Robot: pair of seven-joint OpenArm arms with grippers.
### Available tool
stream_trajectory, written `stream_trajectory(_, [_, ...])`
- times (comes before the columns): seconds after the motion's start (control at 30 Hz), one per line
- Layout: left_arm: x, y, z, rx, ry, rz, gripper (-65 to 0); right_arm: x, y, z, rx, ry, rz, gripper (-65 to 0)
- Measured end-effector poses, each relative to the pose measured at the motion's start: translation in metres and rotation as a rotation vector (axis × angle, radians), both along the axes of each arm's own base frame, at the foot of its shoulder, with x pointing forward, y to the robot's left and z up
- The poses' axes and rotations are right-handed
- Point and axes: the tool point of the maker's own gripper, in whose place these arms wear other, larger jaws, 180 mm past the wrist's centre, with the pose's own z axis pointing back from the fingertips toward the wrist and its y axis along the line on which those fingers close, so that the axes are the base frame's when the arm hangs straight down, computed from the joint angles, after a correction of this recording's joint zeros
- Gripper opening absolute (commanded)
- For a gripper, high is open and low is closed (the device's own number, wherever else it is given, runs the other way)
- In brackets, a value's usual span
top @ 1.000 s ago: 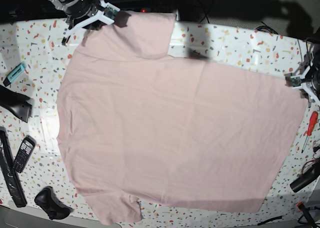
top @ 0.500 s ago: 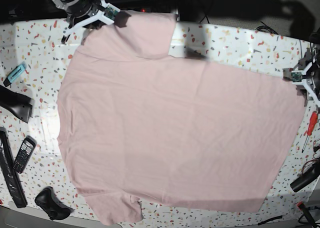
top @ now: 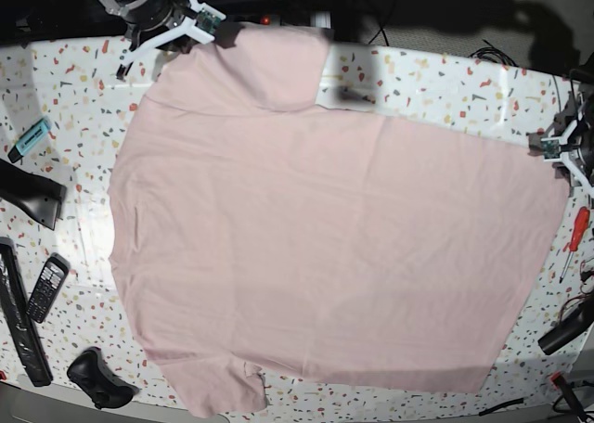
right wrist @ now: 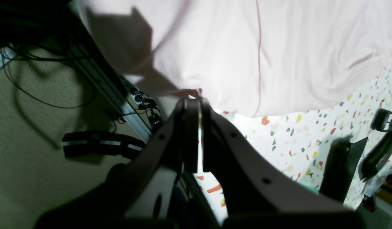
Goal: Fold the T-shirt properly
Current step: 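Pull the shirt with both grippers to straighten it across the table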
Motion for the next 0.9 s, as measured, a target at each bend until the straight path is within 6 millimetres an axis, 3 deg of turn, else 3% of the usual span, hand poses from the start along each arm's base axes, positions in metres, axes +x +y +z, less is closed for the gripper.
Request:
stream_trajectory(0.13, [0.019, -0.006, 0.014, -0.070, -0.044, 0.053, -40.3, 0.002, -0.001, 0.001, -0.004, -0.006, -0.006, -65.0])
stream_trajectory(0.23, [0.001, 0.004, 0.009, -0.026, 0.041, 0.048, -40.3, 0.000, 0.003, 0.000, 0.017, 0.001, 0.001, -65.0])
stream_trajectory(0.3, [-0.003, -0.004, 0.006, -0.057, 0.046, 0.035, -40.3, 0.000, -0.002, 0.000, -0.009, 0.003, -0.006, -65.0])
stream_trajectory(0.67, [0.013, -0.010, 0.015, -0.100, -0.037, 0.059, -41.1, 0.007, -0.008, 0.004, -0.016, -0.022, -0.020, -65.0])
stream_trajectory(0.73, [0.012, -0.008, 0.015, -0.092, -0.035, 0.062, -45.6, 0.007, -0.006, 0.004, -0.009, -0.022, -0.017, -65.0])
stream_trajectory(0.83, [0.012, -0.009, 0.014, -0.097, -0.032, 0.061, -63.2, 0.006, -0.004, 0.003, 0.001, -0.019, -0.014, -65.0])
stream_trajectory(0.9, [0.006, -0.010, 0.011, -0.098, 0.006, 0.060, -65.0, 0.005, -0.006, 0.003, -0.008, -0.016, -0.019, -65.0])
